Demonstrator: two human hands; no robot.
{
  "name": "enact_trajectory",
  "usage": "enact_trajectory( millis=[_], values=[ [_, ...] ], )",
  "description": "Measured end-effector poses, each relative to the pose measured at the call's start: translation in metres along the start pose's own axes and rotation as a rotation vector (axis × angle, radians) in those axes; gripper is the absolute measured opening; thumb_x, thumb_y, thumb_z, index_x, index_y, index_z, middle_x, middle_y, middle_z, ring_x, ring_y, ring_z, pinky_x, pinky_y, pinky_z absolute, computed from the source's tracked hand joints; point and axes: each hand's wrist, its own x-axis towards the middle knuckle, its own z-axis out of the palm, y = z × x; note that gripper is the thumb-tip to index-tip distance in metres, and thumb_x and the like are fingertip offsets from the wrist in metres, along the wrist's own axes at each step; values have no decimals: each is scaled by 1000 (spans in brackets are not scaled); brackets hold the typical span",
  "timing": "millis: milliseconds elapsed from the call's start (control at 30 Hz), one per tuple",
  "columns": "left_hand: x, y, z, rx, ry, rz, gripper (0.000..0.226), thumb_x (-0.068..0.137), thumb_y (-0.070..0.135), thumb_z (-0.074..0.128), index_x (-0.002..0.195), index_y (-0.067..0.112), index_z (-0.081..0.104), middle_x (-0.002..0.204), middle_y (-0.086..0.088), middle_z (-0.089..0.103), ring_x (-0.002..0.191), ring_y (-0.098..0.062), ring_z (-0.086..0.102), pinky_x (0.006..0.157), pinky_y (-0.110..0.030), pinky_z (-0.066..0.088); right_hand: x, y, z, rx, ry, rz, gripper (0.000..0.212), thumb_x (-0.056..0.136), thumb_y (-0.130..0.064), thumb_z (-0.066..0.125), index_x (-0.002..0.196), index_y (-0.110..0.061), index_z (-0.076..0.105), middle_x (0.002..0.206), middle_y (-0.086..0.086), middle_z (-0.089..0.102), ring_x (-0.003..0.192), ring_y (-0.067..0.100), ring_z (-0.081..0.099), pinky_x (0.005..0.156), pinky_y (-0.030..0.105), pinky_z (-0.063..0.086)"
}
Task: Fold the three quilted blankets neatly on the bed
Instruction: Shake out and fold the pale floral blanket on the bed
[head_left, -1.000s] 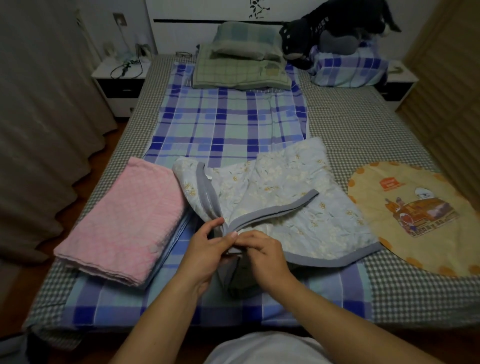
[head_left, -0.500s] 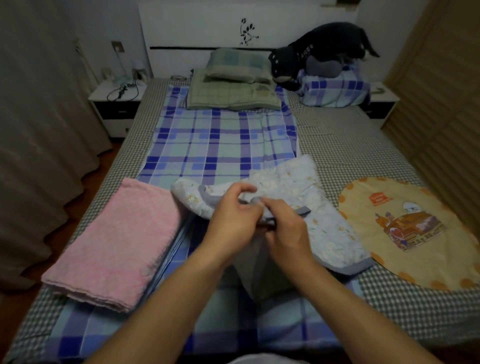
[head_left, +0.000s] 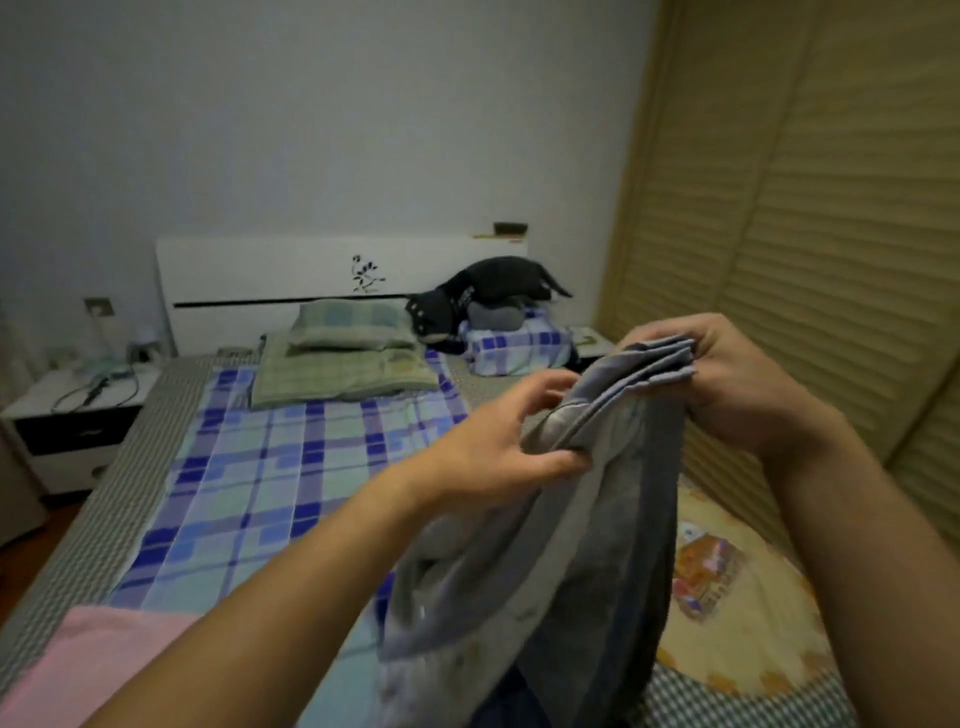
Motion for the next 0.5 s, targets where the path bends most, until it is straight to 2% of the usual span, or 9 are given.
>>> enact_trajectory(
  millis=[67, 133, 200, 267, 367, 433, 500],
  values=[
    [20, 6, 12, -46, 84, 56, 62, 86, 21, 76, 136, 24, 40, 124, 2, 61, 112, -7, 61, 97, -32, 52, 4, -5, -19, -2, 93, -3, 19, 72, 4, 69, 90, -3, 74, 88, 15, 73, 82, 24, 69, 75, 30, 54],
    [32, 9, 25, 4, 252, 105, 58, 85, 31, 72, 127, 30, 32, 118, 2, 59, 100, -14, 65, 87, -45, 56, 9, -6, -31, 19, 221, 1, 24, 70, 0, 73, 94, -4, 73, 93, 16, 74, 86, 24, 69, 76, 31, 55],
    [36, 8, 39, 169, 376, 149, 57, 85, 39, 68, 124, 32, 27, 121, 6, 46, 98, -12, 59, 82, -40, 57, 11, -8, -36, 6, 322, 10, 25, 71, 1, 74, 94, -8, 73, 92, 11, 75, 85, 19, 69, 74, 30, 55],
    [31, 5, 50, 302, 448, 195, 47, 89, 41, 65, 121, 32, 31, 118, 9, 37, 93, -7, 52, 75, -32, 55, 10, -9, -37, -41, 366, 23, 26, 74, 8, 73, 92, -10, 73, 89, 7, 75, 82, 15, 69, 71, 27, 55],
    [28, -2, 48, 328, 442, 202, 17, 93, 25, 60, 108, 30, 53, 107, 8, 42, 87, -10, 54, 73, -38, 54, 8, -10, -39, -106, 351, 65, 25, 74, 10, 73, 89, -10, 74, 86, 5, 74, 79, 13, 68, 67, 24, 54],
    [24, -12, 40, 415, 337, 192, 18, 90, 18, 59, 103, 30, 60, 100, 7, 47, 86, -14, 55, 73, -39, 52, 6, -12, -40, -143, 311, 97, 26, 71, 11, 75, 88, -9, 74, 83, 5, 74, 78, 13, 68, 66, 24, 53],
    [19, -21, 32, 583, 299, 128, 15, 90, 22, 57, 103, 30, 60, 98, 5, 47, 81, -22, 57, 67, -41, 51, 8, -16, -37, -160, 225, 148, 26, 70, 12, 74, 88, -8, 74, 83, 6, 73, 78, 14, 68, 66, 25, 53]
  ],
)
